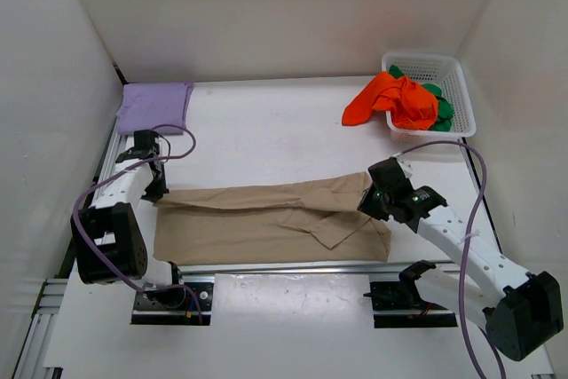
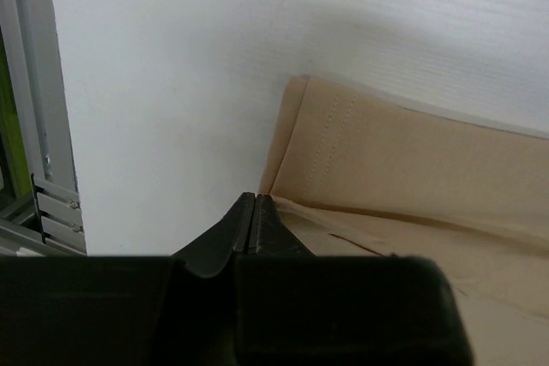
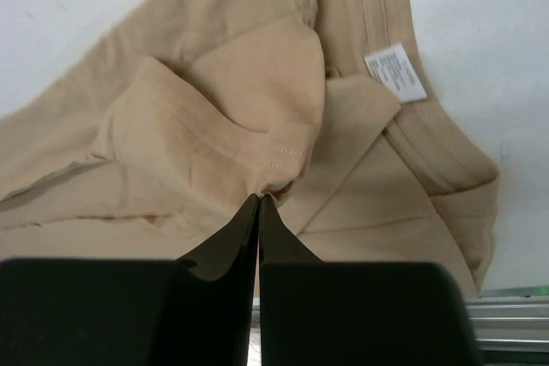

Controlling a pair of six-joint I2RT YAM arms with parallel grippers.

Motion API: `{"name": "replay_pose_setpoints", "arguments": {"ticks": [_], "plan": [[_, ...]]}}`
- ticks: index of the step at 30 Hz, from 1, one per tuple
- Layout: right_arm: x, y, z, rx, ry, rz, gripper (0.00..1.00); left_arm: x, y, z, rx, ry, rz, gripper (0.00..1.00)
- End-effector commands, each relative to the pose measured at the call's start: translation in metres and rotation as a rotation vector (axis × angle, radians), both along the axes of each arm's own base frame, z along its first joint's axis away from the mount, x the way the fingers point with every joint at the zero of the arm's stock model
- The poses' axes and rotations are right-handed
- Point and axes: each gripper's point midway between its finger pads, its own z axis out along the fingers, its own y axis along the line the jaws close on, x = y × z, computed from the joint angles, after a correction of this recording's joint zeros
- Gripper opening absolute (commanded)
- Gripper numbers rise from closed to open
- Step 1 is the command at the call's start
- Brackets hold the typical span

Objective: Fold and stack the t-shirts

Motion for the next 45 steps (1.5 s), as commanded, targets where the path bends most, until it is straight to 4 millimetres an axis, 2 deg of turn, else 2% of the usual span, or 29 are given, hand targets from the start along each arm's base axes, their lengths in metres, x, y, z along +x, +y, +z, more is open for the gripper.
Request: {"name": "replay_pose_setpoints", "arguments": {"ticks": [1,10,14,17,18,19,21,24,26,27,29,30,32,33,34,36,37,39,40,41,42,43,44,45], "plan": [[-0.012,0.000,-0.013,0.002,0.039,-0.028,0.00,-0.006,0.003,0.001,0.017,-0.008,0.010,0.10],[-0.025,-0.012,-0.040,-0.045,0.099,-0.056,0.00,-0.023,0.002,-0.015,0.017,0.053,0.013,0.10],[-0.033,-0.019,-0.053,-0.068,0.129,-0.070,0.00,-0.024,0.004,-0.017,0.024,0.063,0.016,0.11],[-0.036,-0.021,-0.057,-0.073,0.136,-0.070,0.00,-0.026,0.006,-0.021,0.022,0.082,0.024,0.22],[-0.034,-0.019,-0.056,-0.067,0.127,-0.070,0.00,-0.026,0.007,-0.021,0.031,0.083,0.028,0.40],[-0.034,-0.019,-0.057,-0.072,0.135,-0.070,0.00,-0.023,0.008,-0.020,0.032,0.083,0.028,0.49],[-0.036,-0.019,-0.062,-0.072,0.148,-0.066,0.00,-0.021,0.010,-0.018,0.042,0.075,0.031,0.58],[-0.037,-0.014,-0.065,-0.052,0.160,-0.053,0.00,-0.015,0.018,-0.006,0.056,0.044,0.058,0.62],[-0.037,-0.012,-0.066,-0.045,0.166,-0.048,0.00,-0.008,0.023,0.011,0.063,-0.004,0.072,0.65],[-0.037,-0.012,-0.066,-0.045,0.166,-0.048,0.00,0.001,0.023,0.023,0.058,-0.041,0.069,0.65],[-0.036,-0.011,-0.067,-0.047,0.169,-0.048,0.00,0.002,0.019,0.033,0.034,-0.046,0.059,0.65],[-0.036,-0.011,-0.067,-0.047,0.169,-0.048,0.00,0.012,0.009,0.043,0.019,-0.066,0.022,0.65],[-0.033,-0.011,-0.065,-0.048,0.157,-0.052,0.00,0.014,-0.012,0.048,-0.021,-0.055,-0.041,0.65],[-0.033,-0.014,-0.065,-0.053,0.165,-0.061,0.00,0.015,-0.031,0.046,-0.037,-0.030,-0.106,0.65],[-0.032,-0.015,-0.065,-0.065,0.159,-0.059,0.00,0.020,-0.041,0.050,-0.037,-0.039,-0.142,0.65],[-0.026,-0.014,-0.056,-0.062,0.139,-0.063,0.00,0.023,-0.066,0.042,-0.062,-0.002,-0.224,0.65],[-0.029,-0.015,-0.057,-0.074,0.146,-0.053,0.00,0.026,-0.093,0.043,-0.075,0.007,-0.314,0.65],[-0.025,-0.016,-0.053,-0.085,0.128,-0.038,0.00,0.028,-0.135,0.044,-0.151,0.020,-0.434,0.65],[-0.025,-0.016,-0.053,-0.085,0.128,-0.038,0.00,0.032,-0.170,0.051,-0.183,0.019,-0.537,0.65],[-0.024,-0.018,-0.055,-0.091,0.139,-0.047,0.00,0.032,-0.192,0.056,-0.220,0.016,-0.596,0.65],[-0.025,-0.016,-0.055,-0.084,0.143,-0.042,0.00,0.026,-0.235,0.057,-0.303,0.039,-0.709,0.66],[-0.029,-0.019,-0.062,-0.098,0.165,-0.042,0.00,0.025,-0.257,0.062,-0.346,0.041,-0.762,0.66],[-0.034,-0.021,-0.069,-0.100,0.192,-0.045,0.00,0.034,-0.286,0.084,-0.398,-0.012,-0.826,0.66],[-0.034,-0.020,-0.071,-0.084,0.198,-0.059,0.00,0.028,-0.315,0.092,-0.486,-0.006,-0.895,0.66]]}}
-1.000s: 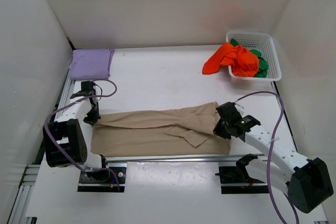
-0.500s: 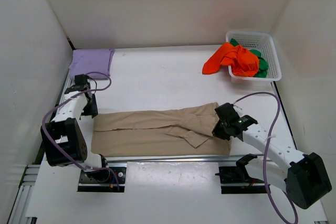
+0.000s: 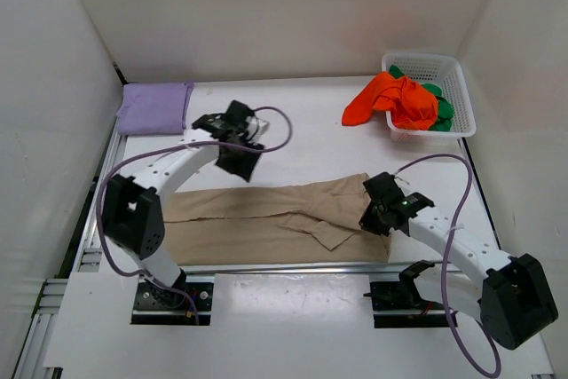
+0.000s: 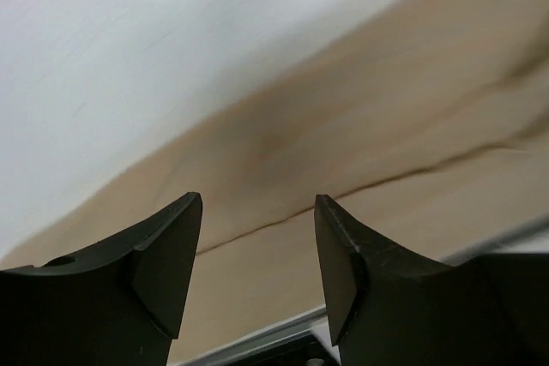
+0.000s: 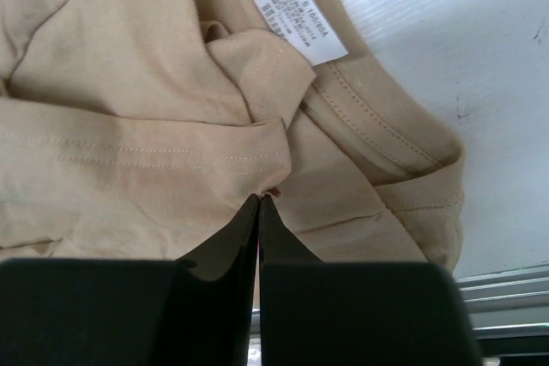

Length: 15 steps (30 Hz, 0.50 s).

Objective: Fold and stack the t-shirts

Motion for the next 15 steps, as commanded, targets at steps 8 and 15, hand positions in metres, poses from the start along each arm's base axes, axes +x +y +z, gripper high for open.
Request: {"name": "replay_pose_setpoints", "arguments": {"ticks": [8,15], "plan": [[-0.012,-0.004,-0.025,0.060,0.077,-0.089,0.00,-0.047,-0.244,0.002,-0.365,0.214,-0.533,0.65],[-0.014,-0.004,-0.031,0.100,0.089,-0.115,0.00,-0.037,-0.271,-0.027,-0.344,0.198,-0.554,0.68]]}}
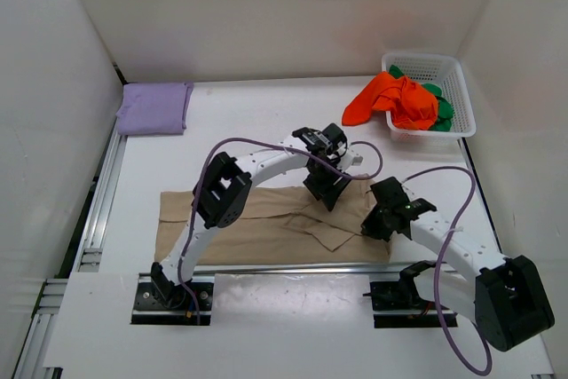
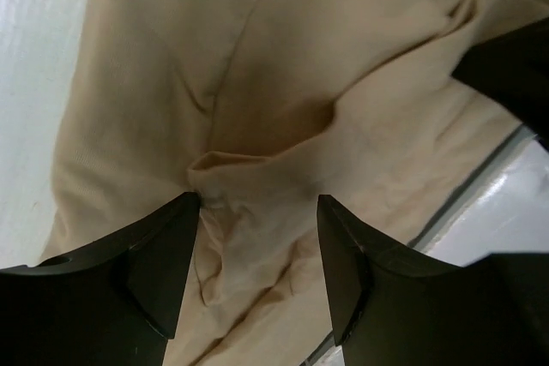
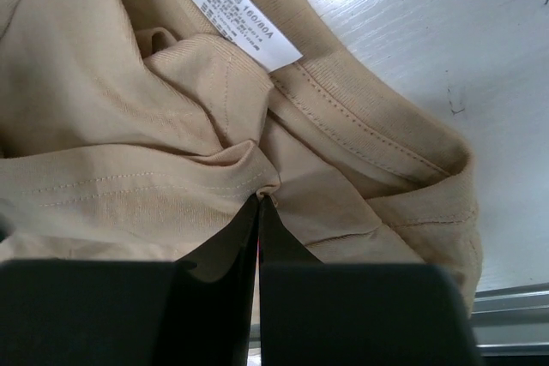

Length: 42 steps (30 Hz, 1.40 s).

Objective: Fold and stack the t-shirts

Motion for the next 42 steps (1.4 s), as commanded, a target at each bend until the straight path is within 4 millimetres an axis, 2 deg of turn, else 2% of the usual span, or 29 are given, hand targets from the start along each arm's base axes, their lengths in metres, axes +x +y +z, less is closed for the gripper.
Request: {"name": "replay_pose_setpoints", "arguments": {"ticks": [1,3,5,6,8,9,10,12,13,14,18,20,21,22,24,26,28,33,38,42], "plan": [[-0.007,-0.001,-0.009,0.018,0.026,-0.024,0.00,0.010,-0.008,0.025,-0.071,-0.026,0.004,0.68],[-0.008,-0.003,-0.011,0.018,0.028,-0.034,0.00,0.003,-0.008,0.011,-0.047,-0.006,-0.006,0.68],[-0.008,-0.001,-0.011,0.025,0.032,-0.030,0.00,-0.001,-0.008,0.007,-0.031,-0.007,-0.012,0.66],[-0.007,-0.003,-0.011,0.026,0.031,-0.041,0.00,-0.007,-0.007,0.000,-0.015,0.006,-0.021,0.61],[-0.008,-0.003,-0.011,0.022,0.031,-0.033,0.00,-0.007,-0.007,-0.001,-0.014,0.006,-0.021,0.53],[-0.007,-0.005,-0.011,0.023,0.030,-0.042,0.00,-0.007,-0.008,0.006,-0.025,-0.002,-0.022,0.49],[-0.007,-0.005,-0.011,0.023,0.030,-0.042,0.00,-0.008,-0.006,0.003,-0.018,0.003,-0.021,0.41],[-0.003,-0.004,-0.006,0.023,0.019,-0.030,0.00,-0.008,-0.007,0.014,-0.036,-0.011,-0.022,0.28],[-0.005,-0.007,-0.007,0.005,0.025,-0.026,0.00,-0.007,-0.007,0.020,-0.046,-0.020,-0.022,0.18],[-0.001,-0.006,-0.001,0.008,0.009,-0.016,0.00,-0.009,-0.005,0.017,-0.039,-0.014,-0.022,0.10],[0.004,-0.015,0.012,-0.054,-0.021,0.001,0.00,-0.005,-0.005,0.032,-0.055,-0.051,-0.015,0.10],[0.014,-0.021,0.027,-0.091,-0.071,0.002,0.00,-0.002,-0.003,0.047,-0.070,-0.086,-0.007,0.10],[0.012,-0.025,0.034,-0.114,-0.086,0.023,0.00,0.000,-0.003,0.054,-0.077,-0.104,-0.003,0.10],[0.014,-0.025,0.041,-0.129,-0.108,0.038,0.00,0.003,-0.001,0.068,-0.091,-0.138,0.006,0.10],[0.020,-0.029,0.062,-0.155,-0.176,0.051,0.00,0.002,0.004,0.079,-0.092,-0.161,0.014,0.10],[0.019,-0.026,0.071,-0.161,-0.211,0.095,0.00,0.002,0.008,0.095,-0.111,-0.192,0.021,0.10],[0.015,-0.023,0.079,-0.145,-0.234,0.118,0.00,0.000,0.011,0.103,-0.123,-0.201,0.021,0.10],[-0.006,-0.017,0.082,-0.109,-0.215,0.121,0.00,-0.018,0.030,0.090,-0.079,-0.153,0.014,0.10],[-0.030,-0.005,0.068,-0.039,-0.175,0.132,0.00,-0.035,0.044,0.068,-0.042,-0.087,0.000,0.10],[-0.029,-0.001,0.060,-0.042,-0.168,0.130,0.00,-0.035,0.044,0.053,-0.024,-0.073,0.000,0.10]]}}
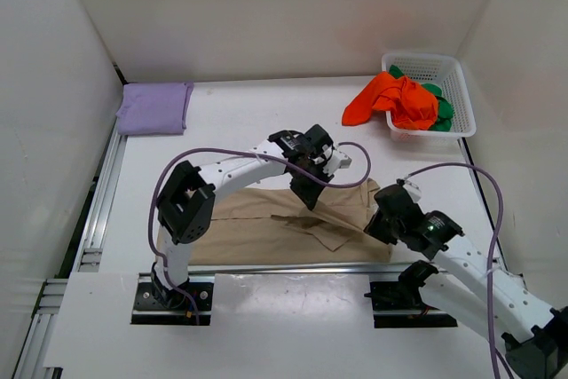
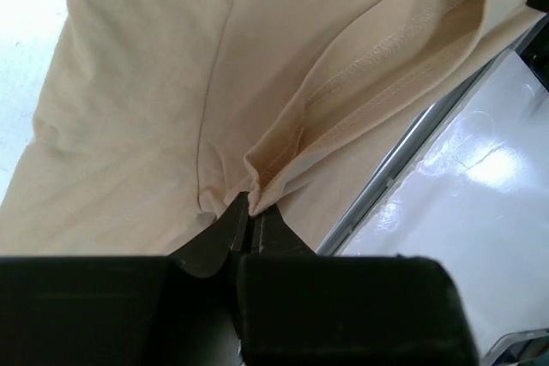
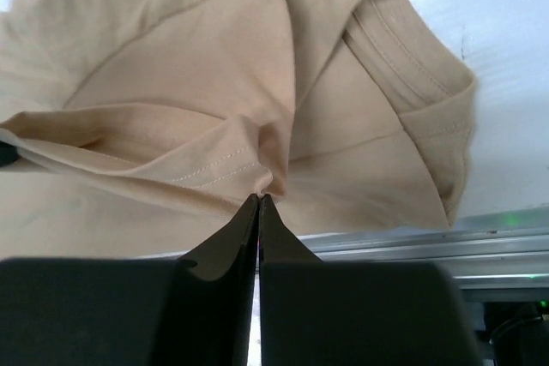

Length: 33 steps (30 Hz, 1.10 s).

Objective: Fold and stack the t-shirts

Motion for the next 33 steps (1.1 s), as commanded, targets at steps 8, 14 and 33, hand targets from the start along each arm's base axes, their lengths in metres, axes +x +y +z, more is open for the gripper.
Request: {"name": "replay_pose_setpoints", "arguments": {"ticks": [8,14,33], "plan": [[0.040,-0.017,-0.011,-0.175,-0.011,-0.039,0.00,0.011,-0.010,-0.014,-0.013,-0.020,0.000,0.18],[0.086,-0.026,-0.014,-0.183,0.000,-0.075,0.00,0.023,-0.012,-0.030,-0.006,-0.015,0.020,0.23],[0.123,-0.024,-0.030,-0.217,0.049,-0.057,0.09,0.065,0.007,-0.046,0.070,-0.110,0.116,0.38]]}}
